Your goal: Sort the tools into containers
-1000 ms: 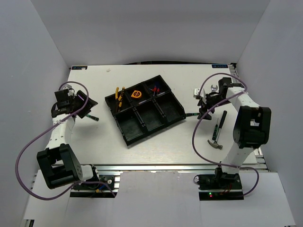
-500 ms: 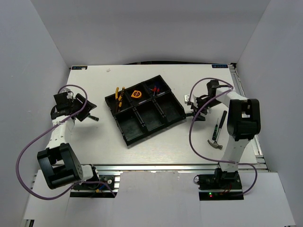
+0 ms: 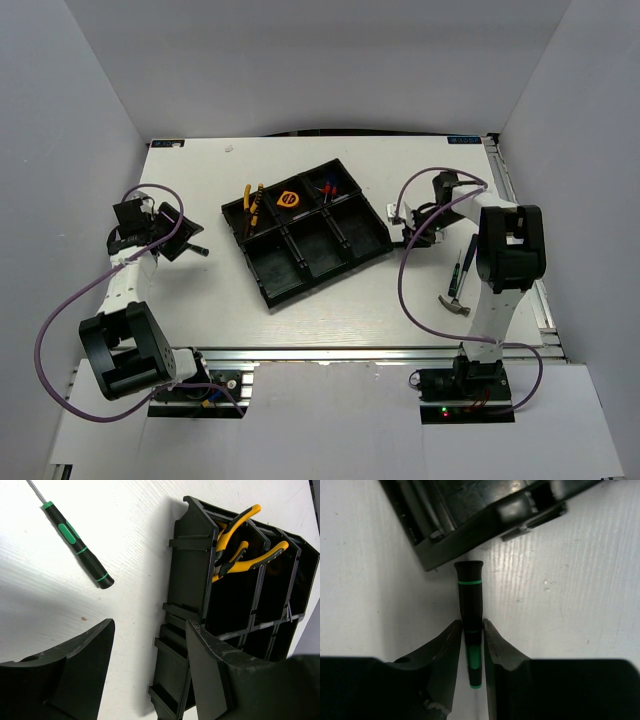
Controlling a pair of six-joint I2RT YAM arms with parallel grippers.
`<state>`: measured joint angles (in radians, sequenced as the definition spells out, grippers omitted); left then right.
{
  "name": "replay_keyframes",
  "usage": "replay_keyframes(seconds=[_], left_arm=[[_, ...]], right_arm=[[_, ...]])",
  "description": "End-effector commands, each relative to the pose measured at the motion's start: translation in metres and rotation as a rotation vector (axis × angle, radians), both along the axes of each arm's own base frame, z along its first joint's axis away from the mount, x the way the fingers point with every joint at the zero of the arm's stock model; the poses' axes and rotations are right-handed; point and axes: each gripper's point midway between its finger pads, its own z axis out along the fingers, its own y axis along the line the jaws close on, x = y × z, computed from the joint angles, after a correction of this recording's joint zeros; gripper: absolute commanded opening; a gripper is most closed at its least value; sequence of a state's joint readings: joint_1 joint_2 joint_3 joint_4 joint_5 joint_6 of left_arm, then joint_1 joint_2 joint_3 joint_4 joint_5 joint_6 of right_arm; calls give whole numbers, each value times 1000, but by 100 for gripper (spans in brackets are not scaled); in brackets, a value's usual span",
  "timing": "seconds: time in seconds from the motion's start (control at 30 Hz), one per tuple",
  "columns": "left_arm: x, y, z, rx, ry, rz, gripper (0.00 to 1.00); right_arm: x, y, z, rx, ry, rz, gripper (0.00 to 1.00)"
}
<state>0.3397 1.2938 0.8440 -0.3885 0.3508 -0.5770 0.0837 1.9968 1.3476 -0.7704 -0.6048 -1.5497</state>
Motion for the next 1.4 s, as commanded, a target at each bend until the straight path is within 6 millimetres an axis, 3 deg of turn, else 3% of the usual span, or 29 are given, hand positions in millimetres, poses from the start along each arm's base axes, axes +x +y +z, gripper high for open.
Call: replay_keyframes(seconds=[0.0, 0.2, 0.47, 0.63, 0.7, 0.8, 0.83, 0.97, 1.13, 1.17, 1.2, 1.37], left_arm=[[-2, 3, 9, 9, -33, 11, 70], [-6, 7, 4, 7, -21, 29, 70], [-9, 12, 1, 2, -5, 66, 71], [-11, 18, 0, 13, 7, 101, 71], [-12, 20, -1, 14, 11, 113, 71], [-12, 21, -2, 10, 15, 123, 71], [-12, 21, -3, 4, 18, 128, 71], [-13, 20, -4, -7, 21, 134, 71], [-18, 15, -3, -22, 15, 127, 71], [-19, 15, -2, -23, 14, 128, 71], [-20, 14, -2, -21, 13, 129, 71], [-22, 18, 0, -7, 13, 147, 72]], right_arm=[[-13, -13, -12, -79, -37, 65, 30], [-34, -18, -6, -88, -79, 119, 18], [-47, -25, 28, -103, -178, 156, 12], [-60, -27, 64, -88, -219, 140, 9], [-62, -17, 89, -25, -239, 116, 9], [-61, 15, 129, 97, -212, 27, 10], [-64, 36, 141, 135, -152, -29, 10], [-42, 97, 166, 216, -98, -204, 11], [-7, 141, 153, 242, 135, -497, 9], [12, 133, 146, 198, 105, -635, 9], [24, 137, 142, 207, 140, -739, 9], [35, 148, 132, 219, 174, -846, 12]])
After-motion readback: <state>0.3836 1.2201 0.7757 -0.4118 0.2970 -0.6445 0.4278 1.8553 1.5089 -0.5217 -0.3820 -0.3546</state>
